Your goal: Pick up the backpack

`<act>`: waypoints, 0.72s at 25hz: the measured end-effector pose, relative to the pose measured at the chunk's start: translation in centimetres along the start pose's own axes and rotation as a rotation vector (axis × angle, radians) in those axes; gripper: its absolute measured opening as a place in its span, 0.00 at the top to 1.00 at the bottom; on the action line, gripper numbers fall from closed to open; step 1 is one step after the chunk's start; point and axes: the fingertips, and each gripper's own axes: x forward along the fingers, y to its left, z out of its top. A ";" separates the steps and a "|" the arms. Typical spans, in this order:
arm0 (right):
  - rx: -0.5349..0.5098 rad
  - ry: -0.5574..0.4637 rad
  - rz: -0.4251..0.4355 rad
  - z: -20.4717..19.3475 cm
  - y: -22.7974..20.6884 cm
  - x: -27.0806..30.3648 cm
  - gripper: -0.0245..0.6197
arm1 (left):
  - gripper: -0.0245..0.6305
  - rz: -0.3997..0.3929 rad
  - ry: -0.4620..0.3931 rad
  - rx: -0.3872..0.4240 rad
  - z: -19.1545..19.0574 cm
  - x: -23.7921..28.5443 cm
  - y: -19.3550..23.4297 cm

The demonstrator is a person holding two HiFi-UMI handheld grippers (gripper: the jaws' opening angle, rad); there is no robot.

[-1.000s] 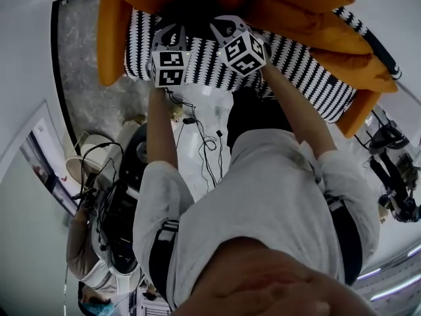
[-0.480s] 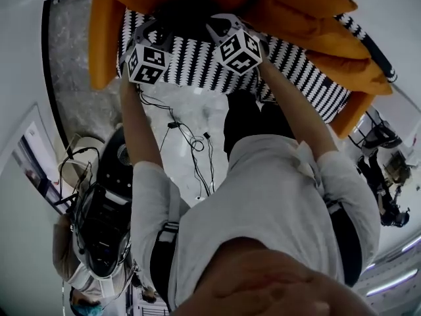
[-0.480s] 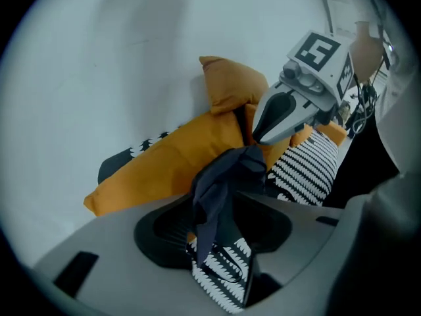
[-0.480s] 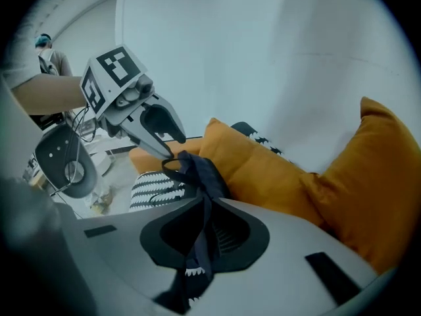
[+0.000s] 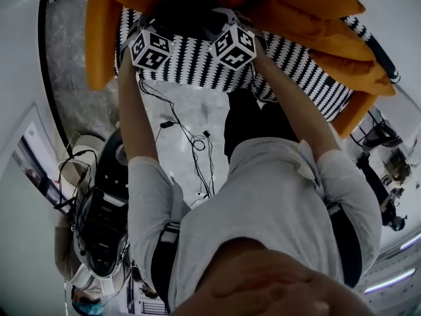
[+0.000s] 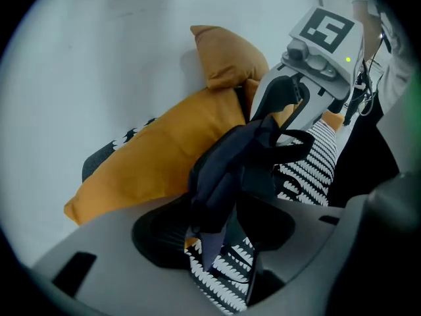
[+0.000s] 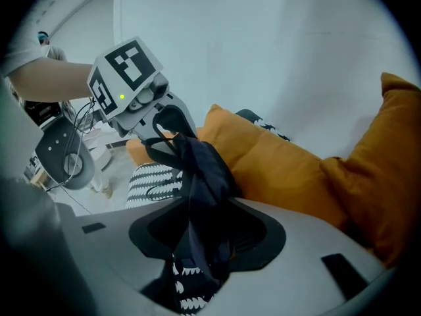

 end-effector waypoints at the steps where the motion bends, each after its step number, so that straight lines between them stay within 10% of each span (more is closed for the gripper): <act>1: 0.006 -0.001 -0.001 0.2 0.1 0.5 0.68 | 0.62 0.012 -0.002 0.003 -0.3 0.2 0.3; 12: 0.036 -0.034 -0.036 1.5 1.0 1.0 0.69 | 0.63 0.125 -0.066 -0.061 -1.6 -0.7 -0.3; 18: 0.066 -0.047 -0.058 0.3 1.5 0.7 0.77 | 0.80 0.200 -0.079 -0.093 -1.9 -0.9 -1.7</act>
